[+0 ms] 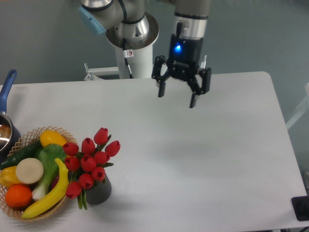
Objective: Pick up the flowers from the vase
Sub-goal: 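Move the open gripper toward the red tulips in the grey vase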
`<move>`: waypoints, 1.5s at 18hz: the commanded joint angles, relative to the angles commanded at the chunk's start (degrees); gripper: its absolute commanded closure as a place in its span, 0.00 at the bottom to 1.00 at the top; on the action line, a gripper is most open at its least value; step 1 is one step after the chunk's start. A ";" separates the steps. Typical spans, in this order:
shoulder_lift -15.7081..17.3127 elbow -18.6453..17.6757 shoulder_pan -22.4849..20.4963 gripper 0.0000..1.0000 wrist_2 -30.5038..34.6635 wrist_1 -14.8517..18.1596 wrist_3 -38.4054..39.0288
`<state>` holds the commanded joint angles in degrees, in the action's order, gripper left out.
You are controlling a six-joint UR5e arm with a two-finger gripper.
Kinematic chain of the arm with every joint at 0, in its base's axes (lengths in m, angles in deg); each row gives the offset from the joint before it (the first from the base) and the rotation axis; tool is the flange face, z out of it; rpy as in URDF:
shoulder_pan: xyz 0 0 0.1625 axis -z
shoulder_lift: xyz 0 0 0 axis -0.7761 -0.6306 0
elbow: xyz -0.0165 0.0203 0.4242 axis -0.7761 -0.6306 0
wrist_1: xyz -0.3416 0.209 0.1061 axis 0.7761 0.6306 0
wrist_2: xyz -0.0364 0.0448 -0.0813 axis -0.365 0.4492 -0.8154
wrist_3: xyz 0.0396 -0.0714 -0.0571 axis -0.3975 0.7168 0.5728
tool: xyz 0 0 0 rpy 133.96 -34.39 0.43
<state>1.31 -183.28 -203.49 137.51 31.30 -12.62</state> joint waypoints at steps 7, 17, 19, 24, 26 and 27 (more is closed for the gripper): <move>-3.42 -0.80 0.44 0.00 -12.85 -0.35 1.71; -9.76 -0.28 4.57 0.00 -17.09 -5.45 -1.99; -10.54 0.25 4.84 0.00 -17.09 -5.45 -1.98; -12.04 1.04 6.51 0.00 -16.47 -7.46 -1.90; -12.83 1.31 6.95 0.00 -16.47 -7.56 -1.72; -13.01 1.39 7.30 0.00 -16.47 -7.56 -1.63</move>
<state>-11.69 -181.89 -196.19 121.03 23.74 -14.26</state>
